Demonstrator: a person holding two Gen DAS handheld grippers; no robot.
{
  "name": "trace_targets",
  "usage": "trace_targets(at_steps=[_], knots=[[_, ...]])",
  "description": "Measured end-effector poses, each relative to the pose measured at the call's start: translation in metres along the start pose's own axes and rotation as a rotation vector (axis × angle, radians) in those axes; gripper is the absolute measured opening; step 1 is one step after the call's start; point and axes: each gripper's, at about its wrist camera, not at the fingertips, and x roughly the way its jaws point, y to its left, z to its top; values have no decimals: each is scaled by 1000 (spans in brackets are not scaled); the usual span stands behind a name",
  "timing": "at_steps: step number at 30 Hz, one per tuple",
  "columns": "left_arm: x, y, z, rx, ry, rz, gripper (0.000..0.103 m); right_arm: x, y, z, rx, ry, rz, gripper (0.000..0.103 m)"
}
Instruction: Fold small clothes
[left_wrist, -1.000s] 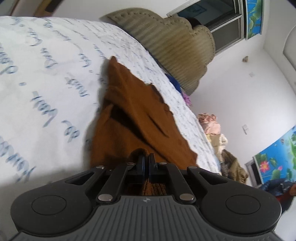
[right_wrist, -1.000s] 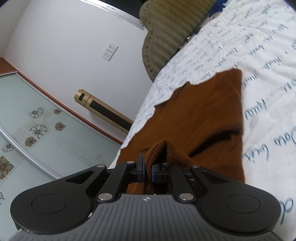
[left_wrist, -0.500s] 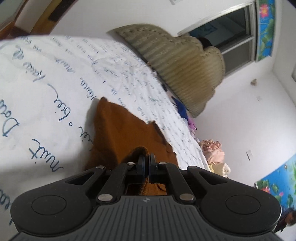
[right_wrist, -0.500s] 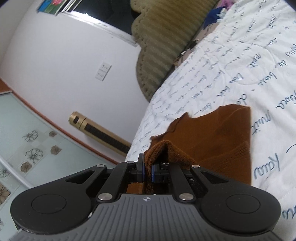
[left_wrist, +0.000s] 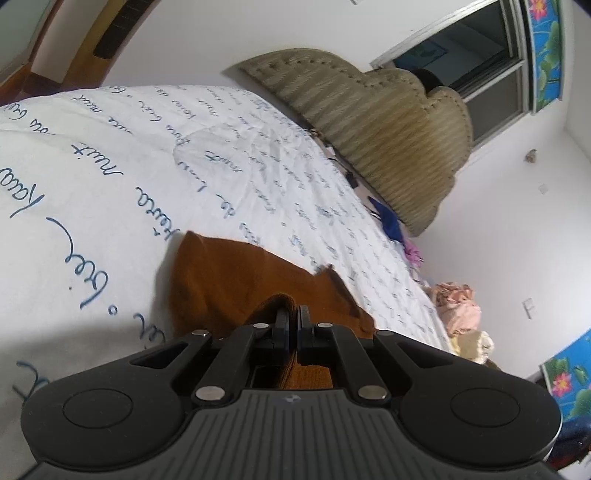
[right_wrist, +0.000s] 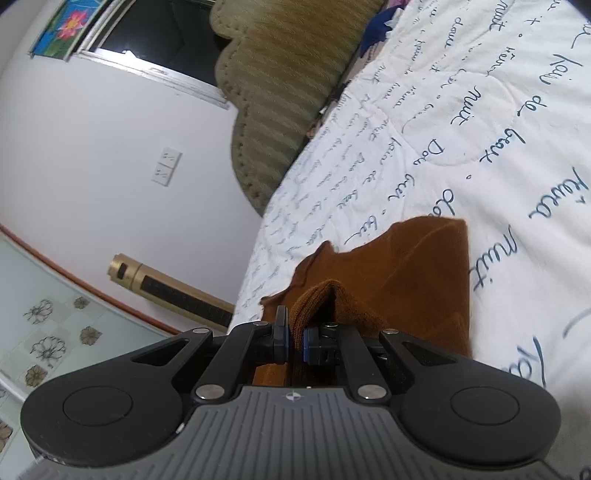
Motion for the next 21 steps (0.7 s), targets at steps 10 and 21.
trace_targets(at_steps=[10,21], knots=[[27,12,8,-45,16,63,3,27,-21,6,79,13,-98,13],[66,-3,32,-23,-1,115,3,60,-25,29,118,-4,-116,13]])
